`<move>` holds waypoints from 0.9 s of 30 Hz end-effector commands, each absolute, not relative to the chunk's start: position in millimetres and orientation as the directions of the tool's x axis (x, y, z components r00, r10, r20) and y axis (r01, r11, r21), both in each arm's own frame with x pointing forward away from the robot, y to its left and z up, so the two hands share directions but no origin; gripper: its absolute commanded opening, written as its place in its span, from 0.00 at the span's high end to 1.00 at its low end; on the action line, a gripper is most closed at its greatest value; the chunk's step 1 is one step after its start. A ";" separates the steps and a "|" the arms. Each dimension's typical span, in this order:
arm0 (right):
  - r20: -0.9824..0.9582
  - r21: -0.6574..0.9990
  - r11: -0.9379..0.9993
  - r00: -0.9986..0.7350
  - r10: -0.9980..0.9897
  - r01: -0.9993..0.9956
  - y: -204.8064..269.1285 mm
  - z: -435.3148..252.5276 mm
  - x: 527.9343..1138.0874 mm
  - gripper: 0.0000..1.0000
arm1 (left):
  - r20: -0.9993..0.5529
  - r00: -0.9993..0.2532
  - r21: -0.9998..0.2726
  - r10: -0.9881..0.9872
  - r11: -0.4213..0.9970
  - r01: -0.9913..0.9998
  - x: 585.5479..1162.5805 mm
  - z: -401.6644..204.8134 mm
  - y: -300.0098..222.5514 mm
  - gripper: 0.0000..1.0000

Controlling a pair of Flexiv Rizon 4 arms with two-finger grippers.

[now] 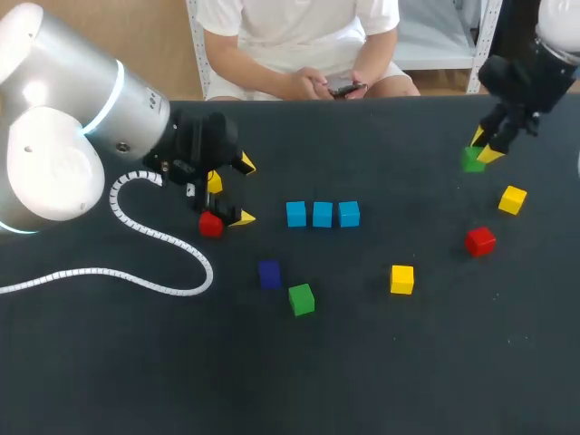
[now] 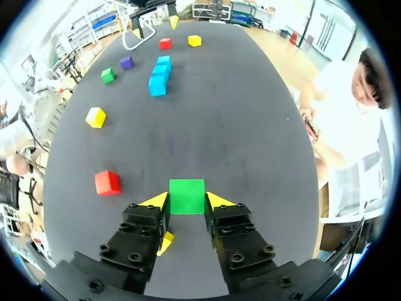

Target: Place the blue cubes, place green cubes on the blue cubes, place the yellow cubes on the green cubes, then place the red cubes on the yellow cubes, and place purple cube on the red cubes.

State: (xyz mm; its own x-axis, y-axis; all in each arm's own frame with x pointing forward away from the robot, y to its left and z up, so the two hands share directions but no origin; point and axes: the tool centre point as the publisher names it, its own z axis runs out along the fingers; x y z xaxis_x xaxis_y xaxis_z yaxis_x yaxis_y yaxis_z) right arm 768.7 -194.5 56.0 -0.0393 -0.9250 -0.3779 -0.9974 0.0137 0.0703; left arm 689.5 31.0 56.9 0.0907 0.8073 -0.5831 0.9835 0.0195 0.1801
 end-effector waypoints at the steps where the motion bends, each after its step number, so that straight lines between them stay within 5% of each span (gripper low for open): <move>1: -0.357 0.048 0.039 -0.054 -0.933 -0.998 -183.8 67.1 753.3 1.00 | -0.586 0.094 0.180 0.805 0.017 0.983 690.2 56.2 32.1 0.00; 27: -0.463 0.040 -0.104 0.074 -0.883 -0.994 -105.6 107.1 705.2 1.00 | -0.586 0.094 0.180 0.805 0.017 0.983 690.2 56.2 32.1 0.00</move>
State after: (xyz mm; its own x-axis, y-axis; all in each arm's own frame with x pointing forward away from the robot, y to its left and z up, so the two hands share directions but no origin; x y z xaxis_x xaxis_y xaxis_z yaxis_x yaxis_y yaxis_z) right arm 706.4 -103.3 105.0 0.0759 -0.8844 -0.4605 -0.9935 -0.1065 0.0408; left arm 689.5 31.0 56.9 0.0907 0.8073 -0.5831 0.9835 0.0195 0.1800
